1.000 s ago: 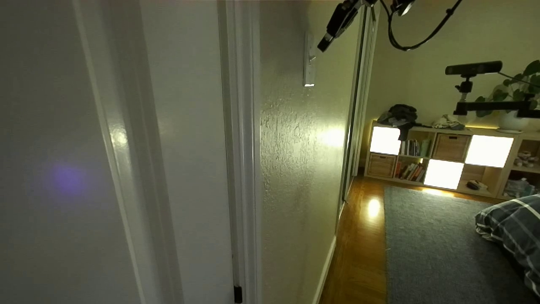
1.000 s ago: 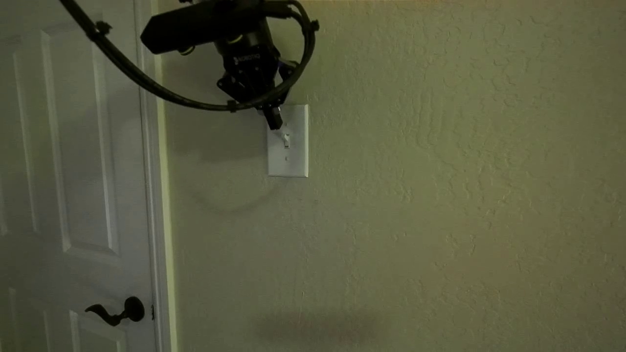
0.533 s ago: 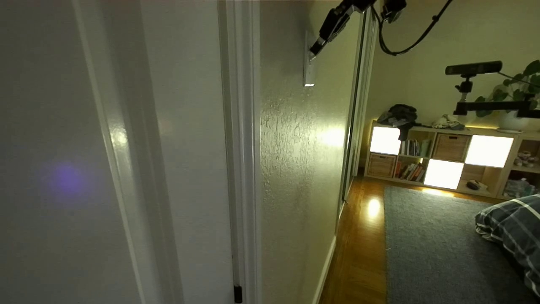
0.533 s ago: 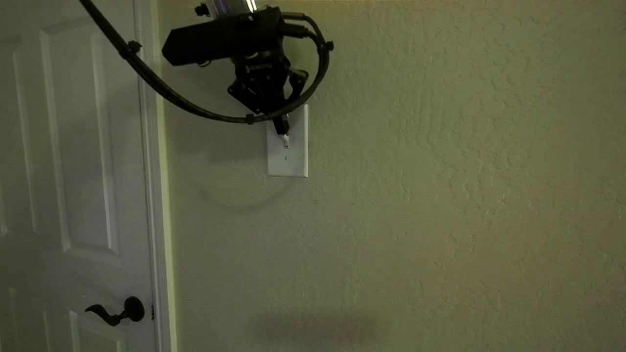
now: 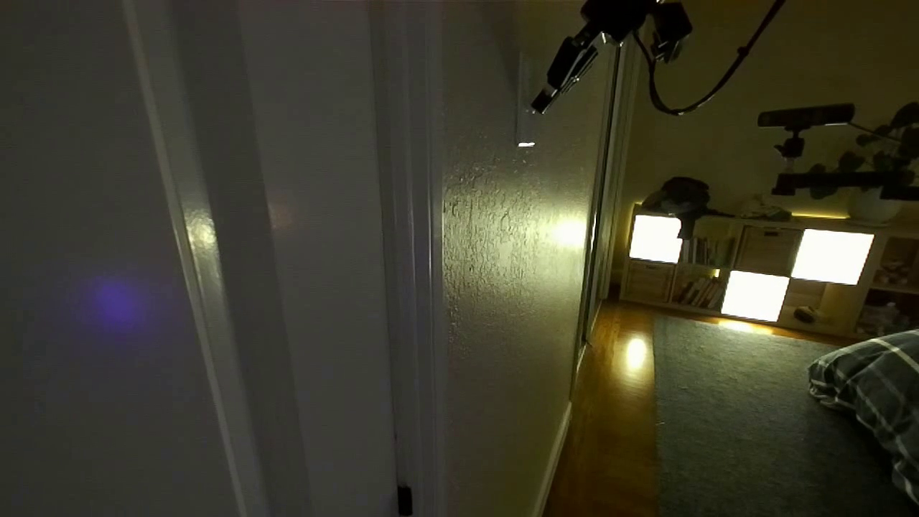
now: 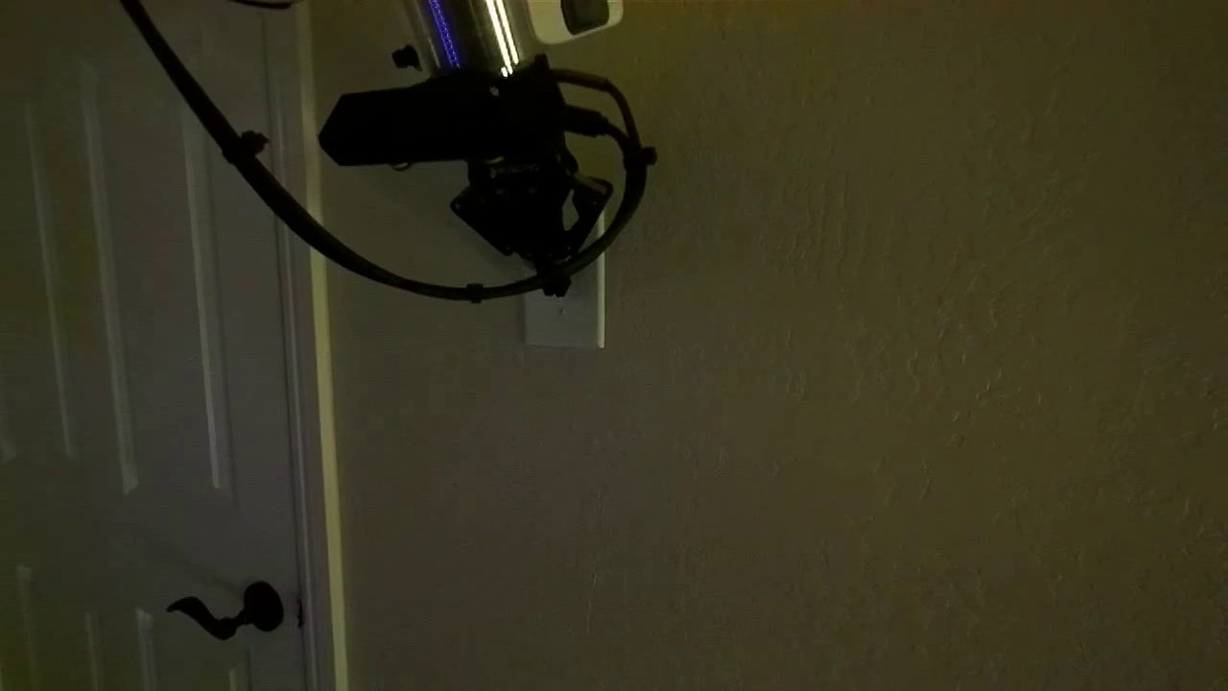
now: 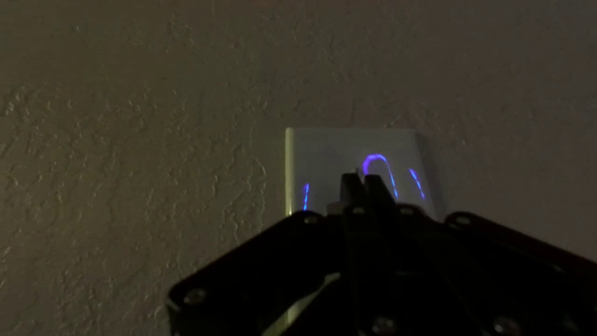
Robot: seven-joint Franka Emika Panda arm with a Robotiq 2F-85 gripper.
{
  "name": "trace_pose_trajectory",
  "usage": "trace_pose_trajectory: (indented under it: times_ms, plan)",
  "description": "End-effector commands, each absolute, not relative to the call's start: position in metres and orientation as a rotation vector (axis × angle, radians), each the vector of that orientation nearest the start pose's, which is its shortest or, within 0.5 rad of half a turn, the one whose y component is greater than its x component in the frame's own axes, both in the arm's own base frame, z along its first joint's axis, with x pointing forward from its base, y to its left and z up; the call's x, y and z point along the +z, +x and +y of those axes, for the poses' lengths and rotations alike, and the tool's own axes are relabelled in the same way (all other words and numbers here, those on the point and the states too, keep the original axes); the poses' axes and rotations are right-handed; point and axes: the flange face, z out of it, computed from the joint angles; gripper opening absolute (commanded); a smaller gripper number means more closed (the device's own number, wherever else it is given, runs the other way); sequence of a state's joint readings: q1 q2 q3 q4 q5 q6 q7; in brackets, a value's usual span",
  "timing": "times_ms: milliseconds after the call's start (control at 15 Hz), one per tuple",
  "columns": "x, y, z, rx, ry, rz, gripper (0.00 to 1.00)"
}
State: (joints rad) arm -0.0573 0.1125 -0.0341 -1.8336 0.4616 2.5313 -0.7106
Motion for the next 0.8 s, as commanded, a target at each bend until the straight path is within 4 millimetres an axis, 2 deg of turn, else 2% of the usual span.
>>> trace_pose_trajectory:
  times_ms: [0,133,333,533,733]
  plan:
    - [0.531,0.618,-0.063,-0.954,-2.831,-0.473,0.06]
    - [0.540,0.610,-0.060,-0.889,-2.822,-0.512,0.06]
    - [0.536,0.594,-0.058,-0.687,-2.798,-0.544,0.07]
    - [0.524,0.578,-0.060,-0.482,-2.754,-0.550,0.06]
    - [0.507,0.564,-0.070,-0.344,-2.792,-0.526,0.06]
